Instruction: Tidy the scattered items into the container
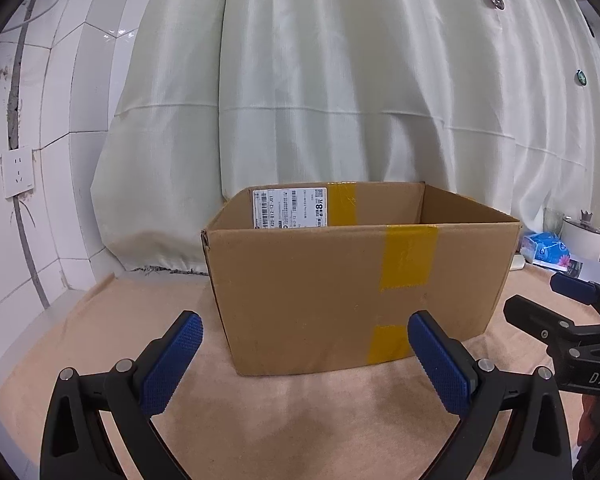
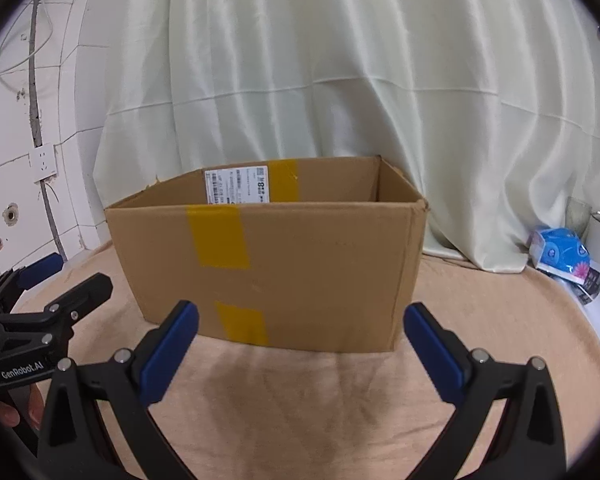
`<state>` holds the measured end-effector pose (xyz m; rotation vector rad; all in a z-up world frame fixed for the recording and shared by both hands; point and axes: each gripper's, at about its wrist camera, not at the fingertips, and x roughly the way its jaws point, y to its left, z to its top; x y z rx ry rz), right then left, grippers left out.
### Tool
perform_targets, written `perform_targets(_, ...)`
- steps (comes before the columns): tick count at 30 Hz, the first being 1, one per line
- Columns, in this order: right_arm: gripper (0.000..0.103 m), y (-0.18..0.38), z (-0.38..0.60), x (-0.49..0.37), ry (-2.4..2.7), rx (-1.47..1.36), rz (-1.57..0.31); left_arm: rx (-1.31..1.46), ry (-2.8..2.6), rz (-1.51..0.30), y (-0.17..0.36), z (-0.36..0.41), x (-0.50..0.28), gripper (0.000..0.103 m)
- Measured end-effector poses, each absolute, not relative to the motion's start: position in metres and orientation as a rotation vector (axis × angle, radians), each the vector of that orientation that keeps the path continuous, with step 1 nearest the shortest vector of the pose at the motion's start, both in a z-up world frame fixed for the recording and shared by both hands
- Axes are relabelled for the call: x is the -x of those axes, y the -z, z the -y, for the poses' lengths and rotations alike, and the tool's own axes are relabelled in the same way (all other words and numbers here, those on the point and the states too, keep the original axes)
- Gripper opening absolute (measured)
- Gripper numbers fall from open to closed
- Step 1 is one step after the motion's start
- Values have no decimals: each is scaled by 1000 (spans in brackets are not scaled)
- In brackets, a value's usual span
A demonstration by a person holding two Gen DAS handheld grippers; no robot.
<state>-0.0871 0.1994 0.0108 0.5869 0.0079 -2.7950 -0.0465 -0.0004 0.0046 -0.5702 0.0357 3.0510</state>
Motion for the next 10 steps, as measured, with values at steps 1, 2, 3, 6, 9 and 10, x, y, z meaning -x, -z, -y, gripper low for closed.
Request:
perform_targets(1, 103, -11, -201, 87, 2799, -584, -6, 569, -3052, -33, -5, 1, 47, 103)
perform_targets(2, 103, -11, -202, 87, 2801, -583, -2, 567, -3049, -28, -5, 2, 47, 103)
perform_targets(3, 103, -11, -203, 86, 2803, -583, 2, 570, -3044, -22, -5, 3, 47, 103)
perform_targets(6, 103, -13, -204, 85, 2806, -568, 3, 581, -3043, -38, -5, 0, 49, 103)
perform_targets(9, 103, -14, -203, 82, 2802, -554, -8, 567, -3026, -13, -5, 1, 47, 103)
perform_targets(10, 103, -14, -203, 82, 2801, -553, -11, 567, -3018, 3, -4, 2, 47, 103)
